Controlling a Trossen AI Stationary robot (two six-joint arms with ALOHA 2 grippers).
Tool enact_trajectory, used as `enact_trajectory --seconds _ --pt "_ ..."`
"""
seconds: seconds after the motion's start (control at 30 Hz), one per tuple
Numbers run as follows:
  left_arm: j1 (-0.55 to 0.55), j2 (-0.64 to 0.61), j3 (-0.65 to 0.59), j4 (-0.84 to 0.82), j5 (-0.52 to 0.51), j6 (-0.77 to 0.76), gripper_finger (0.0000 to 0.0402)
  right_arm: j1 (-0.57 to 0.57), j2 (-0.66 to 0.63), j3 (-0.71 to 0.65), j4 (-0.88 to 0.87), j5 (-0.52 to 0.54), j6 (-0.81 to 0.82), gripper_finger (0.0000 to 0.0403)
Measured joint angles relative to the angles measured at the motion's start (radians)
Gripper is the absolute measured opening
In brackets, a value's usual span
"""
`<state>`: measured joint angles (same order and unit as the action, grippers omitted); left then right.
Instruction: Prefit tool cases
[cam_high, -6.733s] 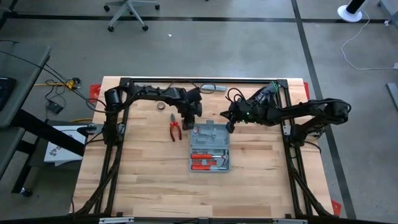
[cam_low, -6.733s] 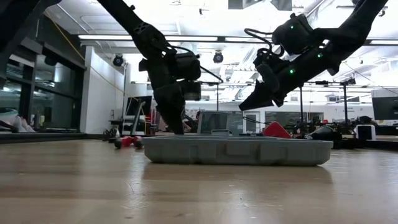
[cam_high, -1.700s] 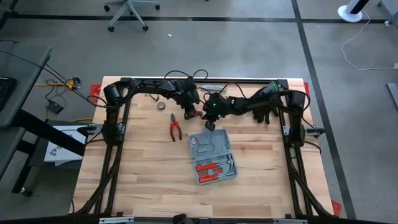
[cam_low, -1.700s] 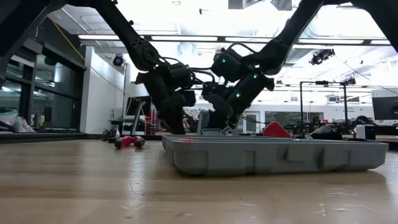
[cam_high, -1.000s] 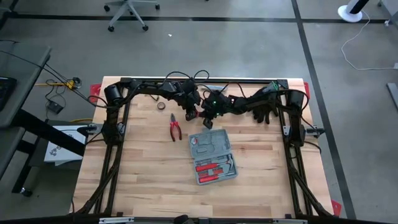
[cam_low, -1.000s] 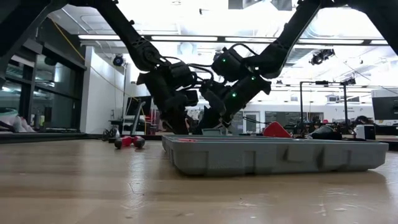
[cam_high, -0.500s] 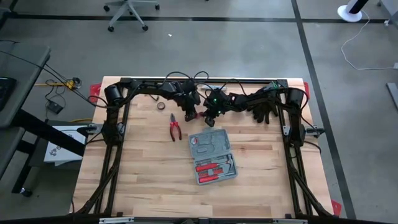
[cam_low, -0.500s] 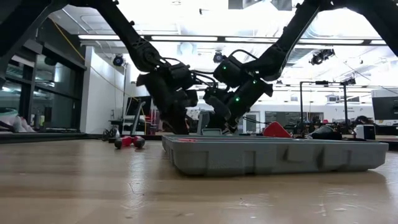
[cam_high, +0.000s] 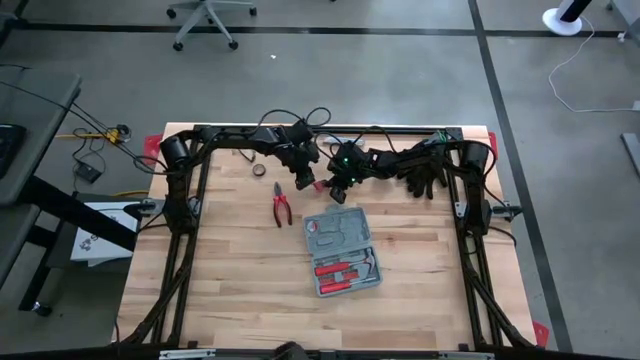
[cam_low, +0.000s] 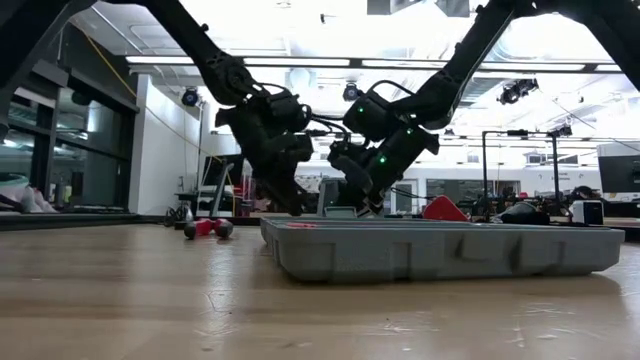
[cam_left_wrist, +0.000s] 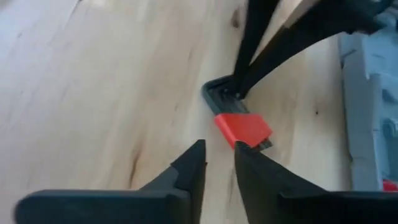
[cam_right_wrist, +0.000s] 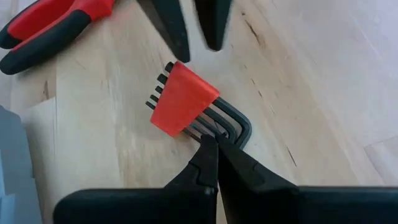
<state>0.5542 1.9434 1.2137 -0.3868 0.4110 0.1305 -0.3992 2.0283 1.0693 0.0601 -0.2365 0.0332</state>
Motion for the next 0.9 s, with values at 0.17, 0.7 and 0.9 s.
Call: enact_trajectory --seconds 0.17,0.7,0.9 --pt "0.053 0.0 0.001 0.015 0.087 -0.038 0.014 0.0 0.001 -0.001 0.0 0.0 -0.001 0.0" --pt "0.124 0.102 0.022 0.078 0.353 -0.234 0.0208 0.0 0.002 -0.004 0.0 0.001 -0.001 0.0" --pt "0.092 0.105 0.022 0.07 0.315 -0.242 0.0194 0.0 0.002 -0.004 0.003 0.002 -0.001 0.0"
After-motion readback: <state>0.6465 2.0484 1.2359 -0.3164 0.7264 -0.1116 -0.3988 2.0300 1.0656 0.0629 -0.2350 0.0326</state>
